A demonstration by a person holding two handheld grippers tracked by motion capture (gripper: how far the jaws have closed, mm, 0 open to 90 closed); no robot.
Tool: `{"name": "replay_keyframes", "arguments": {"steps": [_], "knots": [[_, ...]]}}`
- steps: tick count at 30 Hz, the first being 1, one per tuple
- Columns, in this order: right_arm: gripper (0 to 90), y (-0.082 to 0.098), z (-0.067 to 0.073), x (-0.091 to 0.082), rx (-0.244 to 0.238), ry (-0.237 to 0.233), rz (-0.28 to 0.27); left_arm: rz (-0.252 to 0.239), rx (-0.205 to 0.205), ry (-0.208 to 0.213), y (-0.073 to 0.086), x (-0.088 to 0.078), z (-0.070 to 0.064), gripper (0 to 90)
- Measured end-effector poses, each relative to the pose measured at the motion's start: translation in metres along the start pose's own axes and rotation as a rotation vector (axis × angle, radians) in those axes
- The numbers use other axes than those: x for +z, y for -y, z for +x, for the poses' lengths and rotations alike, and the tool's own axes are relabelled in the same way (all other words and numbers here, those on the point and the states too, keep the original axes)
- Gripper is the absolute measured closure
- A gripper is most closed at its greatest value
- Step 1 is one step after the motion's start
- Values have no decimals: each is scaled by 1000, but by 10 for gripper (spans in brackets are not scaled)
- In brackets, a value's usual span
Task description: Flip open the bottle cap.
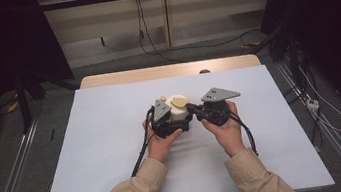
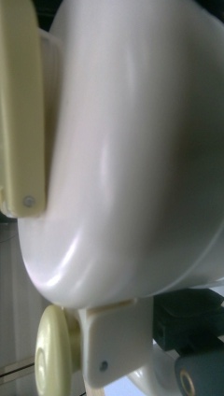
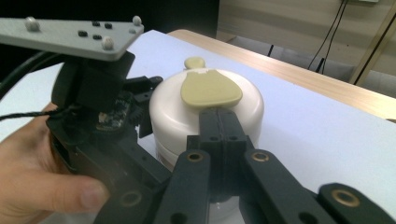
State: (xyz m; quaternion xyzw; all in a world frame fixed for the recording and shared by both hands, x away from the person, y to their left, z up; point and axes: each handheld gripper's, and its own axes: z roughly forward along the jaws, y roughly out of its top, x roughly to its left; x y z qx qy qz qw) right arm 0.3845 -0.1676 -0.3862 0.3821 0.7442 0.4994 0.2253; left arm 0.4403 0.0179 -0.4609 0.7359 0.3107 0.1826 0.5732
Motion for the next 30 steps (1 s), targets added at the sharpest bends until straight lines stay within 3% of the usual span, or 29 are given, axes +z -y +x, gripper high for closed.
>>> {"name": "replay_keyframes", "arguments": {"steps": [30], "knots": [[900, -7, 3, 7, -11, -14, -16, 1, 3, -4, 0, 0, 0, 54]]}}
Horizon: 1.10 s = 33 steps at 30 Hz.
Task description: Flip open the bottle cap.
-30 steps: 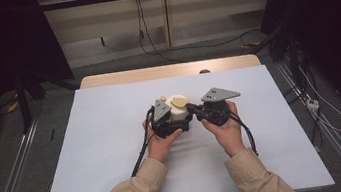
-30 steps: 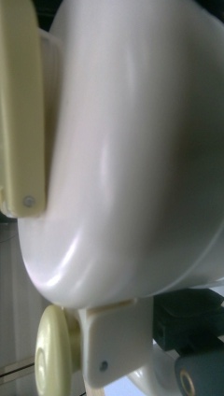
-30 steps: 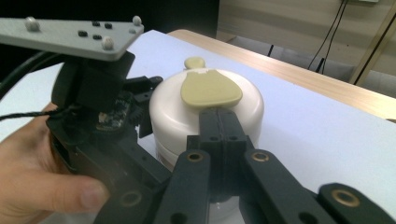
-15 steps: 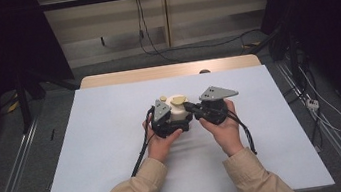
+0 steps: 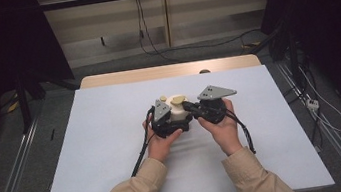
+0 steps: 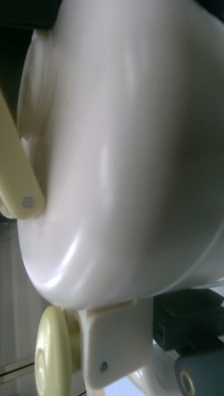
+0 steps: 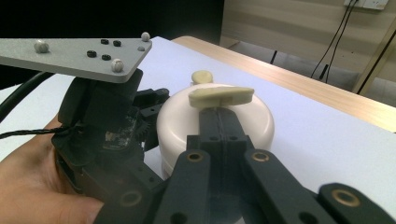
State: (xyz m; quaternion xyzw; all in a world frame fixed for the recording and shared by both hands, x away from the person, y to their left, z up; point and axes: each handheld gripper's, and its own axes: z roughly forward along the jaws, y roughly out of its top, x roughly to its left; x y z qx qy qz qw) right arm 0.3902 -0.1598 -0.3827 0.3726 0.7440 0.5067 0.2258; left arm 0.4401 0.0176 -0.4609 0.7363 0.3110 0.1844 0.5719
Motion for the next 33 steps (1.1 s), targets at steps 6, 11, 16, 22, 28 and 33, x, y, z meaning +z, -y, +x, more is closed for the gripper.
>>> {"name": "replay_keyframes", "arguments": {"steps": [6, 11, 16, 22, 28, 33], "knots": [[900, 0, 0, 1, -1, -4, 0, 1, 2, 0, 0, 0, 0, 54], [900, -1, 0, 1, -1, -5, 0, -1, -1, -2, 0, 0, 0, 54], [900, 0, 1, 2, -2, -8, -3, 0, -4, -1, 0, 0, -1, 54], [900, -1, 0, 3, -3, -12, -2, 0, -5, -1, 0, 0, -1, 54], [900, -2, 0, 3, 2, -16, -4, -5, -8, -4, 0, 1, -1, 54], [900, -4, -1, 3, 5, -8, -13, -3, -12, -2, 0, 1, -1, 54]]}}
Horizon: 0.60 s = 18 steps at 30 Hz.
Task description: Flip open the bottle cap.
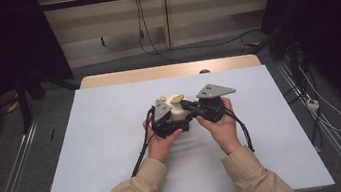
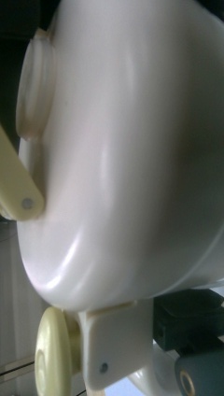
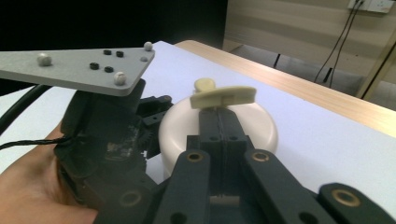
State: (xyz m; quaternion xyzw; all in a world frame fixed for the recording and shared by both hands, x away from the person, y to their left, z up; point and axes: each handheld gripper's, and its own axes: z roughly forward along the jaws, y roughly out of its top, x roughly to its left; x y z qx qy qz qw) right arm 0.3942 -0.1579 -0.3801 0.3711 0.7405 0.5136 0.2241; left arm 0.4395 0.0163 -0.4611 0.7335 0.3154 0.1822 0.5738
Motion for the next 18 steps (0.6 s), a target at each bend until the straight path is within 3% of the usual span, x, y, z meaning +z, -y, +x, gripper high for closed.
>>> {"name": "replay_keyframes", "arguments": {"steps": [18], "knots": [[900, -2, -2, 2, 3, -9, -1, -1, -2, 0, 0, 0, 0, 54]]}}
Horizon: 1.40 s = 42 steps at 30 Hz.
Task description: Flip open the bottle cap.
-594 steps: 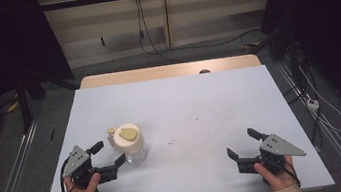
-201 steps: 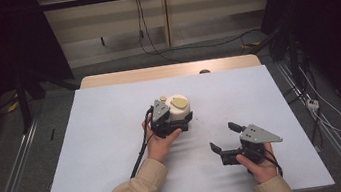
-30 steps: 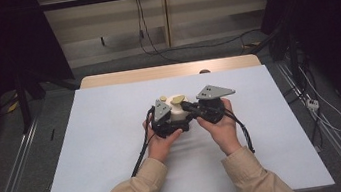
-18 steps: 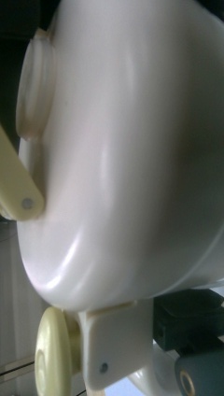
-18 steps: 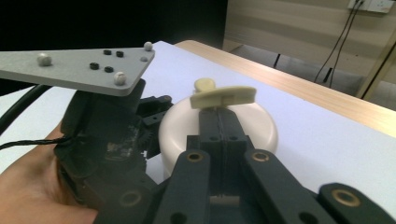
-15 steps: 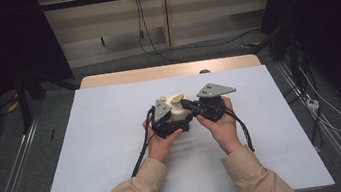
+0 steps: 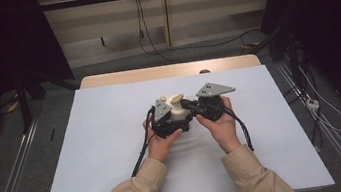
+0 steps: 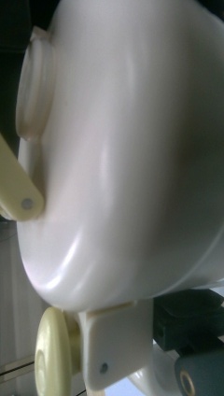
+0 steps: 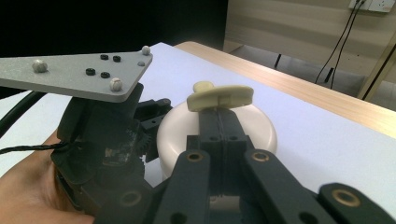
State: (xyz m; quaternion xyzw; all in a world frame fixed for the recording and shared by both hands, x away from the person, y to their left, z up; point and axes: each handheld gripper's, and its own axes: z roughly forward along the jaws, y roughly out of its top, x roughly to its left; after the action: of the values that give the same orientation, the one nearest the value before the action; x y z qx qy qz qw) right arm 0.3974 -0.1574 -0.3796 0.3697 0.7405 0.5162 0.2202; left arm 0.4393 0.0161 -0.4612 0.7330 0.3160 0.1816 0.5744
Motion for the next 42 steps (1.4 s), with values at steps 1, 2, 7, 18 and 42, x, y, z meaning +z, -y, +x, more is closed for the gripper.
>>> {"name": "replay_keyframes", "arguments": {"steps": [1, 2, 7, 18, 42], "knots": [[900, 0, 0, 0, -2, 1, -1, 0, 2, 0, 0, 0, 0, 54], [900, -1, 0, 0, 1, 2, -5, 0, 4, 0, 0, 0, 0, 54], [900, -4, 1, 0, -8, -1, -9, 0, 7, 0, 0, 0, 0, 54], [900, -3, 0, 3, -6, -11, -10, 0, 4, 2, 0, 0, 1, 54], [900, -7, -1, 6, -6, -14, -23, 3, 6, 1, 0, 0, 1, 54]]}}
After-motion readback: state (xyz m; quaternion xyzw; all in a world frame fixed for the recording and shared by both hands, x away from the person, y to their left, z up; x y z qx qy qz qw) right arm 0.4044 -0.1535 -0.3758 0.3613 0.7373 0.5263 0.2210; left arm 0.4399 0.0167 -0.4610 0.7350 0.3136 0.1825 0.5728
